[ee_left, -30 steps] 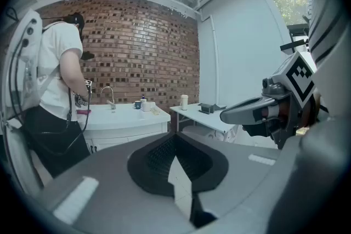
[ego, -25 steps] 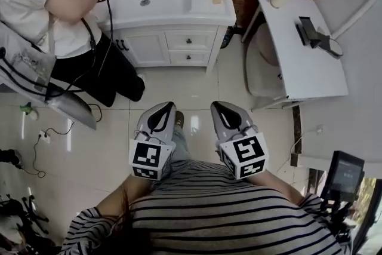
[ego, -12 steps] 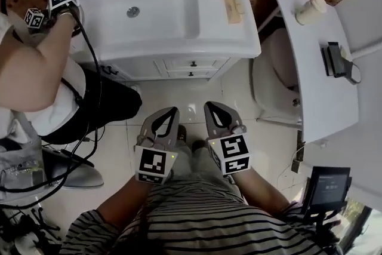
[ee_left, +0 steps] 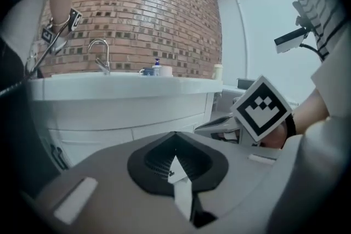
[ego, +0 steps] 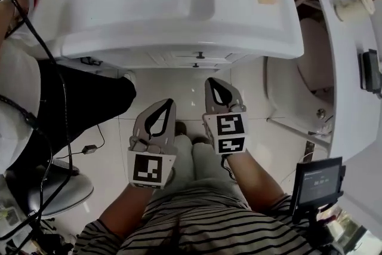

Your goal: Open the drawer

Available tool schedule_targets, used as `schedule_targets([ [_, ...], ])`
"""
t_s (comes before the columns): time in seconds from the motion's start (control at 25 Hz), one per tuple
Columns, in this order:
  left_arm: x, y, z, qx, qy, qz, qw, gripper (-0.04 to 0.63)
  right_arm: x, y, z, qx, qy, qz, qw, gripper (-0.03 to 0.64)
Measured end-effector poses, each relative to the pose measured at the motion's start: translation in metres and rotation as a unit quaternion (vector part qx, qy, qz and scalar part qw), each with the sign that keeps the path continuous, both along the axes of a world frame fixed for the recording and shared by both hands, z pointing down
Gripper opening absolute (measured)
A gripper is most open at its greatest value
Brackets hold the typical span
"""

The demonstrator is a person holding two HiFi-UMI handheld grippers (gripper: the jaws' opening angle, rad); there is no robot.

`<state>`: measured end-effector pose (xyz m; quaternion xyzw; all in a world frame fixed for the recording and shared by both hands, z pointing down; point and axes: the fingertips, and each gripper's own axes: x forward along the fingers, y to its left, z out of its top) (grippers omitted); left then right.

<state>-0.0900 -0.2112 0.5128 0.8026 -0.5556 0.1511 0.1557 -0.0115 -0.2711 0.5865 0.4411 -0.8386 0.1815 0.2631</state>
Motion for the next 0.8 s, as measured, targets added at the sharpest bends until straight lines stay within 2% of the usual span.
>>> schedule_targets([
  [0.24,-0.020,-0.010,0.061,-0.005,-0.001,-0.013,0.9999,0.015,-0.016,-0.041,0.084,0.017,0.043,0.017,0.999,0.003],
  [0.32,-0.027,-0.013,0.073,-0.006,-0.002,-0.015,0.9999,0.015,-0.019,-0.051,0.102,0.015,0.042,0.027,0.999,0.179],
  [0.72,-0.015,0.009,0.047,-0.008,-0.012,-0.023,0.9996,0.015,0.004,-0.060,0.069,0.047,0.055,0.049,0.996,0.178],
  [0.8,-0.017,0.009,0.046,-0.007,-0.014,-0.021,0.9997,0.015,0.003,-0.059,0.067,0.055,0.069,0.047,0.995,0.145],
])
